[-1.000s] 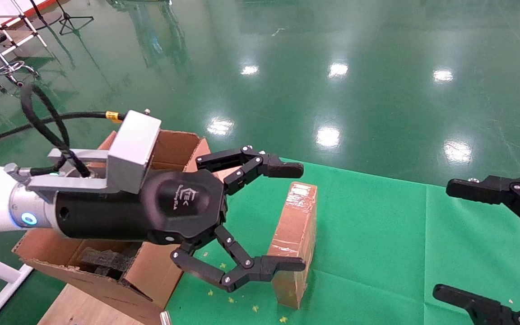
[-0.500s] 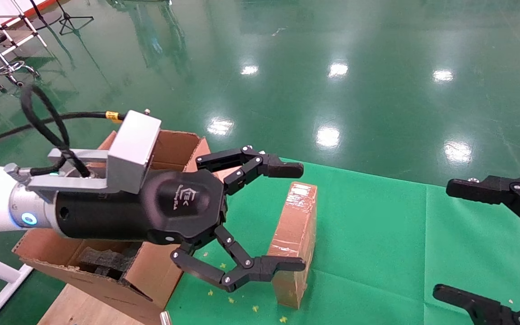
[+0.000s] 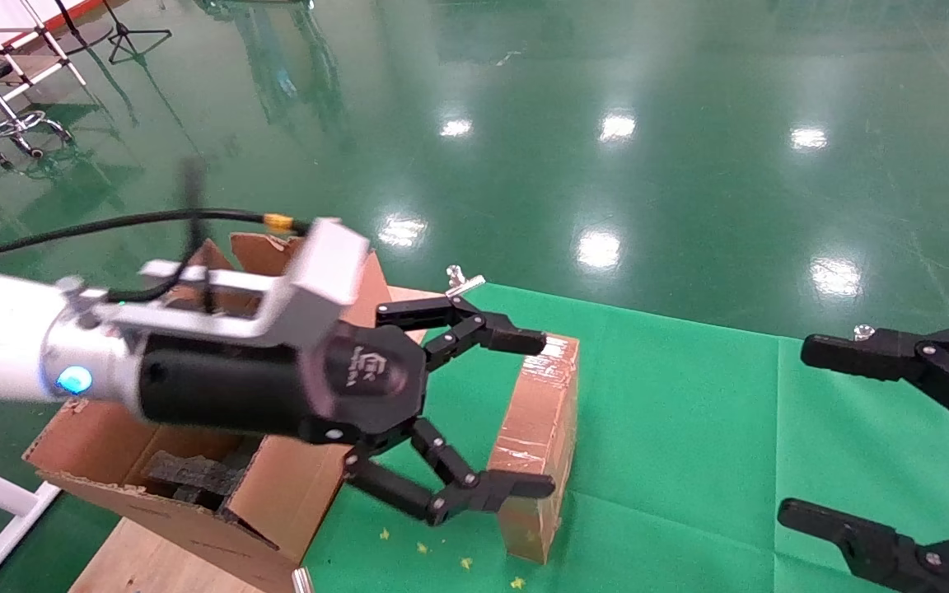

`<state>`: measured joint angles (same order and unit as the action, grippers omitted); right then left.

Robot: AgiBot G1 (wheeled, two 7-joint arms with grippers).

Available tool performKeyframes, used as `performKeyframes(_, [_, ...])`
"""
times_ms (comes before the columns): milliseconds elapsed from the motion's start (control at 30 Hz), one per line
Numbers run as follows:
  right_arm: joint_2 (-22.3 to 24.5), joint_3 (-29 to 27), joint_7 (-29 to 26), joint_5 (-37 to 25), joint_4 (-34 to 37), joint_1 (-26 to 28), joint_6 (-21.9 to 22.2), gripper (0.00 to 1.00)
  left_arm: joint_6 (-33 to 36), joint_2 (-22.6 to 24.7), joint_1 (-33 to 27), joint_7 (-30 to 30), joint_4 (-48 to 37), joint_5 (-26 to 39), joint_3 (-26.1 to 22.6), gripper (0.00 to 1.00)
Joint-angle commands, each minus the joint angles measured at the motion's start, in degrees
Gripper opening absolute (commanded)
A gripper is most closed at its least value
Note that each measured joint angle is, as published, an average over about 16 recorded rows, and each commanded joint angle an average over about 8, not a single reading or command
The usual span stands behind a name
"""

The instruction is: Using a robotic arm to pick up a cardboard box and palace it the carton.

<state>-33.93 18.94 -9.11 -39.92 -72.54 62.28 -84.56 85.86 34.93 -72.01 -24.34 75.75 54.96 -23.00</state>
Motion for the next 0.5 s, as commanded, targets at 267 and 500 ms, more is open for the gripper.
performKeyframes(267, [0.0, 0.0, 0.0, 0.0, 0.0, 0.0, 0.0, 0.0, 2.7, 3.4, -14.6, -19.1, 1.1, 14.2, -8.8, 1.0])
performKeyframes(500, [0.0, 0.0, 0.0, 0.0, 0.0, 0.0, 0.0, 0.0, 2.9, 4.7, -18.1, -22.1, 0.8, 16.6, -10.5, 1.0])
